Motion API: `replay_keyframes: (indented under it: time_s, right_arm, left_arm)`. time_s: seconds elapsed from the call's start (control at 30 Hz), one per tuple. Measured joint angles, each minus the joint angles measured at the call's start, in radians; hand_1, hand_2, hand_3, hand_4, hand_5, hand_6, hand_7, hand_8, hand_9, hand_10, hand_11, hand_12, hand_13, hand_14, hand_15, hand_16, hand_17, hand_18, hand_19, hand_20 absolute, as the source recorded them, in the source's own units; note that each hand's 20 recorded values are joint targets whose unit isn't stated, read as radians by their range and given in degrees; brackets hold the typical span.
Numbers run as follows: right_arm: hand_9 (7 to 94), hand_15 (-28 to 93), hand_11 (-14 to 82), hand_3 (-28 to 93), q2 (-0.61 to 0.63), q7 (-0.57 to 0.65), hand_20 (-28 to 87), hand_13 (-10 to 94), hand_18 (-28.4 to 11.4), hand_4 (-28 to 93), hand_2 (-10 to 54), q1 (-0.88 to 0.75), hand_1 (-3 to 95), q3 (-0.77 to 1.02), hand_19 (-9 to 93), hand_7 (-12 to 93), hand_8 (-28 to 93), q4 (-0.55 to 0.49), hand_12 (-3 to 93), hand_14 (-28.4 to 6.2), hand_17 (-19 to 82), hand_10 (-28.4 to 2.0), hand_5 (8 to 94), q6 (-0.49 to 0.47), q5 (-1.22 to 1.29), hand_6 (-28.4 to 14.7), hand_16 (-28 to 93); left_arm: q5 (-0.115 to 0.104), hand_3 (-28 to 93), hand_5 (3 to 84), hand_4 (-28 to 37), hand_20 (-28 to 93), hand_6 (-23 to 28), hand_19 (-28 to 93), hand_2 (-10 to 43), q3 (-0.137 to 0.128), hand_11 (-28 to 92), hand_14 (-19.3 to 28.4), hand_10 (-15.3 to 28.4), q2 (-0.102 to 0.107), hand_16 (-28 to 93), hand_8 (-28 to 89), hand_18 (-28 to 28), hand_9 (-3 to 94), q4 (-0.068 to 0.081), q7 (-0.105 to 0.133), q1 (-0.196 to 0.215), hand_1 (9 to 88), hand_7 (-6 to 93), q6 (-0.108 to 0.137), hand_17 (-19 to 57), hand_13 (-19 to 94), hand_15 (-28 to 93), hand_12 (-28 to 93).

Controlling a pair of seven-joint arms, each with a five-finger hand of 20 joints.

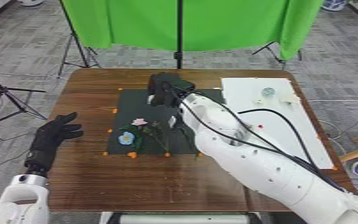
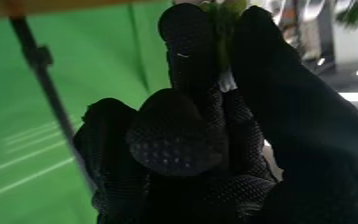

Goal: Arrange flowers

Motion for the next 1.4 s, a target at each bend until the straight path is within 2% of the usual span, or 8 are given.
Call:
replay_keyframes:
  time_s: [0.13, 0.43, 0.7, 0.97, 1.07, 1.2, 1.4]
  right_arm:
    - [87.9, 64, 10.3, 60, -0.005, -0.004, 61, 88, -14.2, -16, -9.5, -0.014, 58.7, -0.007, 93, 24, 11, 0.008, 45.7, -1.9, 62, -8.8, 77.3, -0.034, -0.017, -1.0, 38]
    - [87.5, 64, 10.0, 60, -0.011, -0.002, 61, 88, -14.3, -16, -9.5, -0.027, 57.8, -0.028, 93, 24, 11, 0.030, 45.3, -1.9, 62, -8.8, 76.7, -0.035, -0.036, -0.9, 38]
    - [87.4, 64, 10.0, 60, -0.040, -0.003, 61, 88, -14.3, -16, -9.5, -0.023, 57.5, -0.056, 93, 24, 10, 0.057, 45.2, -2.0, 62, -8.7, 76.6, -0.035, -0.045, -0.9, 37]
    - [83.5, 65, 8.7, 60, -0.066, -0.005, 62, 87, -14.2, -15, -9.5, -0.011, 54.8, -0.075, 93, 23, 10, 0.082, 44.7, -2.0, 62, -8.6, 72.0, -0.016, -0.064, -0.4, 37]
    - [79.9, 65, 12.5, 59, -0.066, -0.005, 62, 87, -14.2, -15, -9.5, -0.011, 53.3, -0.076, 93, 23, 9, 0.083, 41.1, -2.0, 61, -9.3, 69.7, -0.014, -0.067, -0.2, 37]
    - [76.5, 65, 19.7, 64, -0.065, -0.005, 62, 87, -14.3, -17, -9.5, -0.011, 46.9, -0.073, 93, 21, 6, 0.082, 35.2, -2.0, 61, -10.5, 67.1, -0.021, -0.069, 0.6, 38]
    - [75.0, 65, 23.3, 68, -0.060, -0.007, 62, 86, -14.2, -17, -9.5, -0.014, 43.3, -0.065, 93, 20, 0, 0.079, 31.5, -2.0, 61, -11.3, 65.9, -0.059, -0.073, 1.0, 37]
  left_arm:
    - [0.000, 59, 42.3, -28.3, 17, 5.6, 13, 20.3, 0.000, 24, 20.6, 15.2, 0.001, -3, -7, 13.5, 47.3, 0.001, -0.001, 0.000, 20.9, 13.0, -0.004, 7.0, 42, 30, 12]
    - [0.000, 59, 42.0, -28.3, 16, 5.5, 12, 19.8, 0.001, 24, 20.5, 15.1, 0.005, -3, -7, 13.6, 46.8, 0.010, -0.008, -0.009, 20.5, 12.8, -0.019, 6.8, 42, 29, 12]
    - [0.000, 59, 41.9, -28.3, 16, 5.6, 12, 19.0, 0.015, 24, 20.4, 15.1, 0.009, -3, -6, 13.6, 46.7, 0.023, -0.007, -0.032, 20.7, 12.6, -0.027, 6.7, 42, 29, 12]
    - [0.000, 59, 41.8, -28.3, 16, 5.5, 12, 18.7, 0.025, 24, 20.4, 15.1, 0.010, -2, -6, 13.6, 46.6, 0.026, -0.006, -0.045, 20.6, 12.7, -0.031, 6.7, 42, 29, 12]
    - [0.000, 60, 41.7, -28.3, 16, 5.6, 12, 18.6, 0.025, 24, 20.4, 15.0, 0.010, -2, -6, 13.6, 46.7, 0.026, -0.006, -0.046, 20.6, 12.6, -0.033, 6.7, 42, 29, 12]
    - [0.000, 59, 41.7, -28.3, 16, 5.6, 12, 18.5, 0.024, 24, 20.4, 15.0, 0.010, -2, -6, 13.6, 46.7, 0.026, -0.006, -0.045, 20.8, 12.5, -0.034, 6.7, 42, 29, 12]
    - [0.001, 60, 41.7, -28.3, 16, 5.5, 12, 18.3, 0.021, 24, 20.3, 15.0, 0.009, -2, -6, 13.6, 46.7, 0.026, -0.006, -0.044, 20.7, 12.5, -0.035, 6.7, 42, 29, 12]
